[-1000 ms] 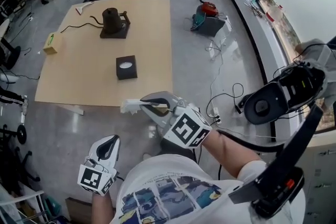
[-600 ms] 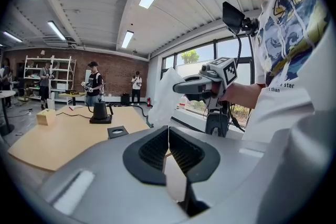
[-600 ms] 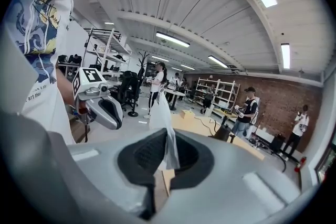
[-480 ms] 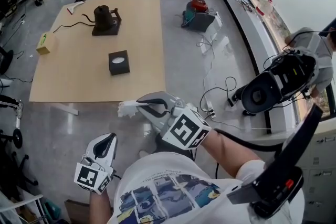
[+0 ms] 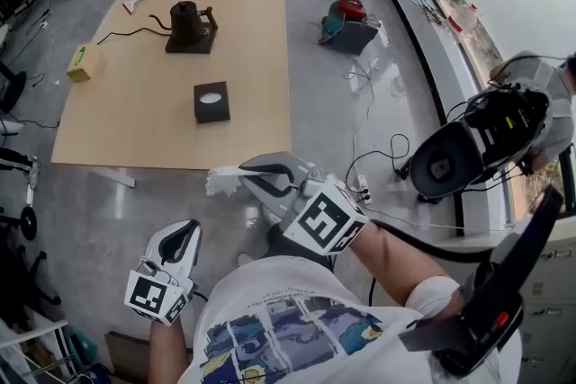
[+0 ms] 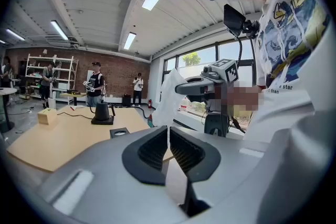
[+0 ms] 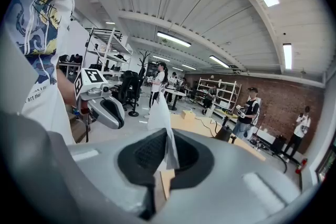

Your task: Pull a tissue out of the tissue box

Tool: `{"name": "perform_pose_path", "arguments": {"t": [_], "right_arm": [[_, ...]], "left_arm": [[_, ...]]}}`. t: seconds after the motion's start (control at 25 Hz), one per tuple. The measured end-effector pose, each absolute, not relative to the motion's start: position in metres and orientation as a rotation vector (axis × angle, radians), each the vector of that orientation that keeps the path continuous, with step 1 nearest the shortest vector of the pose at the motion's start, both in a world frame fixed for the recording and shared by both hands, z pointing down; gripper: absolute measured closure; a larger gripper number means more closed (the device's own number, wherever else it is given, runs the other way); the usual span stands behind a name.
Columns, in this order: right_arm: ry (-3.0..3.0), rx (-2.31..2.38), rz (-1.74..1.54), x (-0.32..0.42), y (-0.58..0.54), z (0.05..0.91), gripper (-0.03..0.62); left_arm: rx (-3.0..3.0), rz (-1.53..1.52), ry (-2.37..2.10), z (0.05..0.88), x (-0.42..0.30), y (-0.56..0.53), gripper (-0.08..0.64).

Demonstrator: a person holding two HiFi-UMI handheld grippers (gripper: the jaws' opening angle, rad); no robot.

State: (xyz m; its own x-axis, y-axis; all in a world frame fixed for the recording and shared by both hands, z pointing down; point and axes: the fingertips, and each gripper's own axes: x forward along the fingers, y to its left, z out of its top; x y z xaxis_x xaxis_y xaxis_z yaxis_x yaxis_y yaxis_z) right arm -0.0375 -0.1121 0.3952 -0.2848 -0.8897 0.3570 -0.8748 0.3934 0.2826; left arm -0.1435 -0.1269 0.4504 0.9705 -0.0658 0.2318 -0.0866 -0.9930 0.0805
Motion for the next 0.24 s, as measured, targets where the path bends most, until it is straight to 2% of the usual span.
{"name": "perform_pose_path", "arguments": {"t": [0.24], "right_arm": [[-2.173, 1.528, -0.043, -0.022, -0.122, 0.387, 0.591]], "left_arm": [[3.044, 0.289, -0.100, 0.437, -0.127, -0.148, 0.495]]}}
